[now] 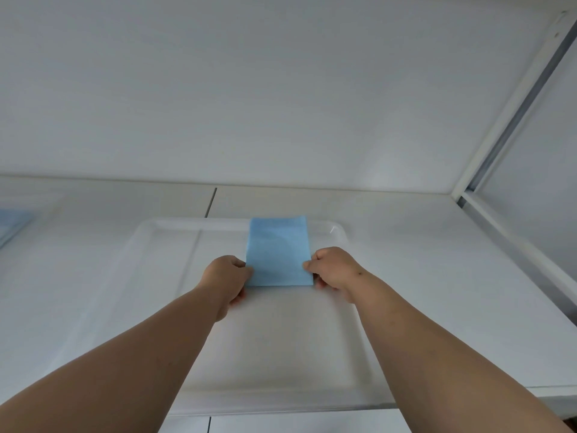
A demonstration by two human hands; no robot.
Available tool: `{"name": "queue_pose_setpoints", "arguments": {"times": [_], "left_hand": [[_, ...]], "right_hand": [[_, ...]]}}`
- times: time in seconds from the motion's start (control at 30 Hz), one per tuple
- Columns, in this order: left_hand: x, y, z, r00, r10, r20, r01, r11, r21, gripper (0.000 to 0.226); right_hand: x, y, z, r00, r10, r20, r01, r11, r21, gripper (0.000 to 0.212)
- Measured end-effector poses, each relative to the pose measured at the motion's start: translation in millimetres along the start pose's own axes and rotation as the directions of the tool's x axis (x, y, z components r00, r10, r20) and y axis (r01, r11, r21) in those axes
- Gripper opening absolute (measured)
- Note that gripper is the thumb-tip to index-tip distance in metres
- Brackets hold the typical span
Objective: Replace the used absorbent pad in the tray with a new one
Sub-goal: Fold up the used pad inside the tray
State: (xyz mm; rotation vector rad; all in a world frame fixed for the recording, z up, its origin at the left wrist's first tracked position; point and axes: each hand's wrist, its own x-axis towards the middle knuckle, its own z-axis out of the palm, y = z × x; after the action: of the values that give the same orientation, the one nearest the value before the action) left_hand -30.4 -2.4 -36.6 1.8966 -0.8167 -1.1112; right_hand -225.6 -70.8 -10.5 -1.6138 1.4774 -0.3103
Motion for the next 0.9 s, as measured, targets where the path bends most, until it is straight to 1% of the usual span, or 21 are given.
{"name": "queue_pose_setpoints", "arguments": {"times": [0.13,0.23,0.37,0.43,0.47,0.5,0.57,0.6,0.63,0.67,0.7,0.73,0.77,0.83,0.9], "left_hand": [[2.0,3.9,-1.3,0.997,-0.072,0.013,0.072,0.997,-0.023,0.019],[3.9,6.2,-1.7,0.997,-0.082,0.000,0.082,0.995,0.059,0.024],[4.9,5.5,-6.8,0.998,-0.067,0.009,0.064,0.982,0.179,0.014],[2.2,4.9,-9.8,0.999,-0.040,0.019,0.035,0.971,0.237,0.007],[0.6,4.3,-10.7,1.000,-0.015,0.019,0.009,0.964,0.264,0.005],[-1.2,3.7,-11.1,1.000,0.019,0.015,-0.022,0.956,0.292,0.004],[-4.4,2.7,-10.7,0.997,0.074,-0.004,-0.069,0.941,0.332,0.005],[-5.0,2.2,-10.3,0.996,0.087,-0.016,-0.077,0.938,0.338,0.008],[-5.0,1.8,-10.3,0.996,0.092,-0.023,-0.079,0.939,0.335,0.011],[-5.0,1.3,-10.4,0.996,0.089,-0.024,-0.077,0.943,0.324,0.013],[-5.2,1.1,-11.1,0.996,0.083,-0.021,-0.072,0.947,0.312,0.014],[-5.4,1.2,-10.9,0.997,0.072,-0.018,-0.063,0.952,0.299,0.017],[-5.9,1.4,-11.0,0.998,0.064,-0.017,-0.056,0.955,0.292,0.022],[-7.0,1.8,-11.1,0.998,0.065,-0.015,-0.057,0.946,0.319,0.037],[-7.1,2.0,-11.9,0.995,0.098,-0.018,-0.081,0.899,0.430,0.051]], "right_hand": [[2.4,-2.3,-0.5,0.996,0.073,0.043,-0.072,0.997,-0.042,0.004],[2.6,-5.8,1.9,0.992,0.107,0.069,-0.102,0.993,-0.066,0.012],[0.6,-11.6,4.0,0.988,0.126,0.091,-0.117,0.988,-0.104,0.015],[1.5,-13.3,6.0,0.987,0.127,0.098,-0.112,0.983,-0.144,0.016],[2.4,-13.8,7.5,0.990,0.118,0.080,-0.103,0.981,-0.165,0.019],[3.1,-13.9,8.9,0.995,0.099,0.035,-0.090,0.977,-0.194,0.024],[3.2,-12.8,11.9,0.992,0.009,-0.127,-0.046,0.955,-0.294,0.036],[2.3,-12.0,14.0,0.974,-0.083,-0.211,-0.004,0.925,-0.381,0.040],[0.3,-11.7,17.0,0.943,-0.203,-0.264,0.053,0.874,-0.483,0.042],[-0.9,-11.4,20.9,0.908,-0.325,-0.265,0.118,0.805,-0.581,0.045],[-2.2,-11.2,24.9,0.877,-0.428,-0.220,0.190,0.728,-0.659,0.048],[-1.1,-9.6,28.9,0.862,-0.487,-0.140,0.256,0.657,-0.709,0.052],[0.5,-7.5,32.3,0.866,-0.498,-0.047,0.312,0.611,-0.728,0.055],[4.0,-0.7,37.8,0.909,-0.403,0.108,0.351,0.598,-0.720,0.063],[5.9,7.1,41.7,0.940,-0.295,0.171,0.324,0.620,-0.715,0.069]]}}
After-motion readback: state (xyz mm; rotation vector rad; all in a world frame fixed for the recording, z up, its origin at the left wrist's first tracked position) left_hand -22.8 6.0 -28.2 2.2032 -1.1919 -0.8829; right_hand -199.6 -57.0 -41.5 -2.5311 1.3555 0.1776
